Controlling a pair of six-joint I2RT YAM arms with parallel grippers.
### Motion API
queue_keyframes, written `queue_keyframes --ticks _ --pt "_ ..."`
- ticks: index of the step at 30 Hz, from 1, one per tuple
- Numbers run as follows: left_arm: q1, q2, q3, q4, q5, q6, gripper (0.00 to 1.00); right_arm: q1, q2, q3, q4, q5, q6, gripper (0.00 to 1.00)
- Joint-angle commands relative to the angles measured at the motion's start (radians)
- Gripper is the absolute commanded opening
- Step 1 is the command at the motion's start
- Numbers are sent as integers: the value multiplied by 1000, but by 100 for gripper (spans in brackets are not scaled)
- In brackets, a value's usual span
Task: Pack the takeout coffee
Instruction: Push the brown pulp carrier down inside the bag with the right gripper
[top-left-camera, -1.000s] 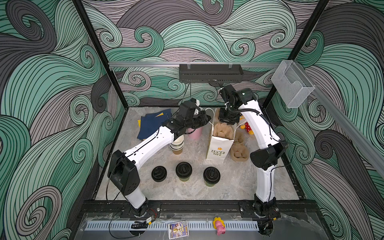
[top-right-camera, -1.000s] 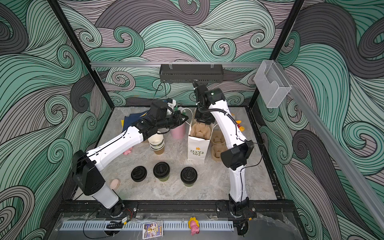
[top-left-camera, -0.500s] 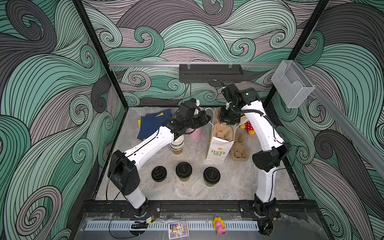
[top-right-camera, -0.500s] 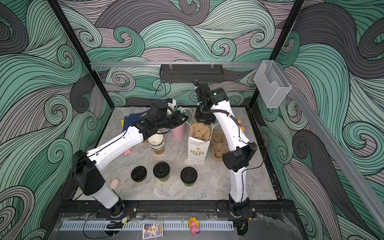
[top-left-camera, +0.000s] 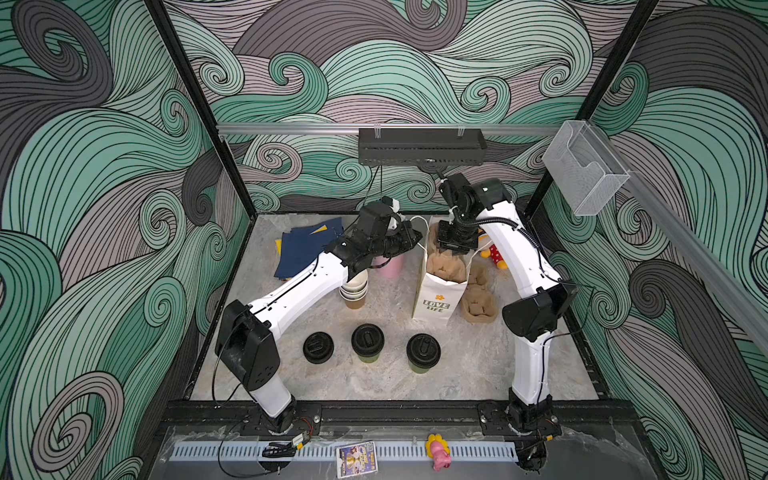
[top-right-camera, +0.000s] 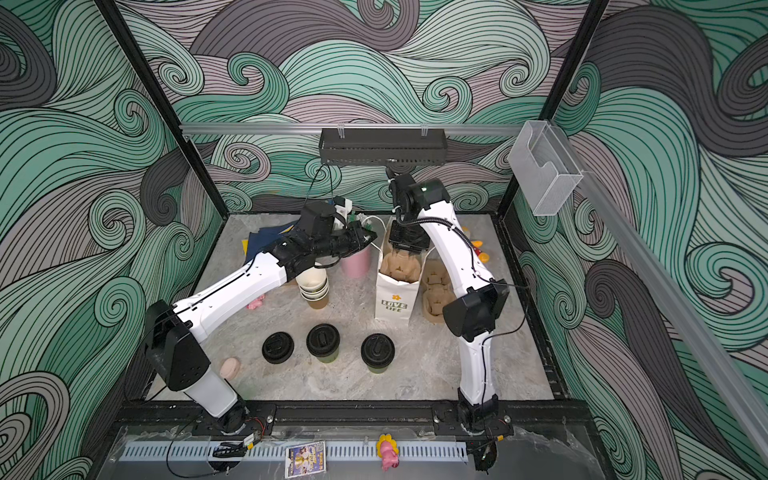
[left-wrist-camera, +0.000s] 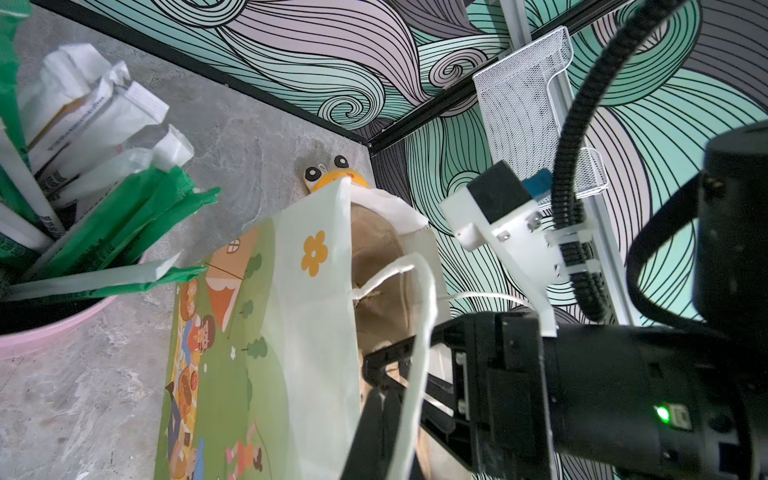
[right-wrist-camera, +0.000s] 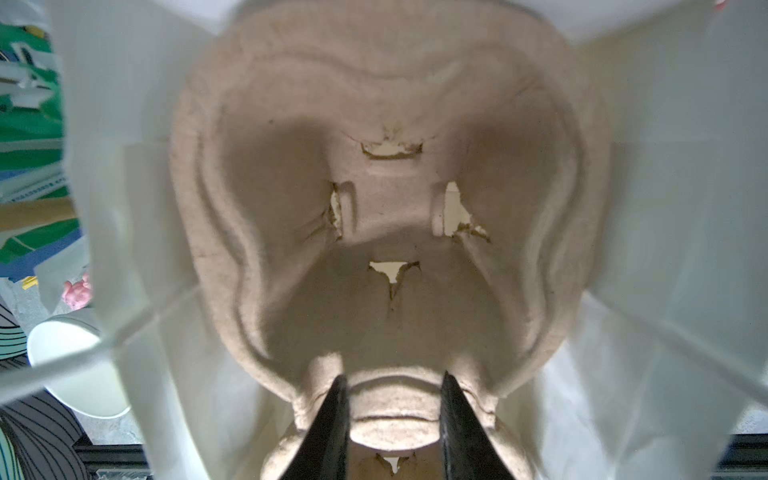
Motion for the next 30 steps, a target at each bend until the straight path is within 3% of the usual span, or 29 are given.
queue_keyframes --ticks 1,9,19,30 --pt "4 2 37 19 -4 16 0 -1 58 46 -188 28 -4 17" --pt "5 -5 30 13 -4 12 0 5 108 56 -175 29 -13 17" --pt "4 -12 16 19 -13 10 0 10 -5 -83 -177 2 -13 18" --pt "4 -17 17 16 -10 13 0 10 65 -127 -102 31 -32 18"
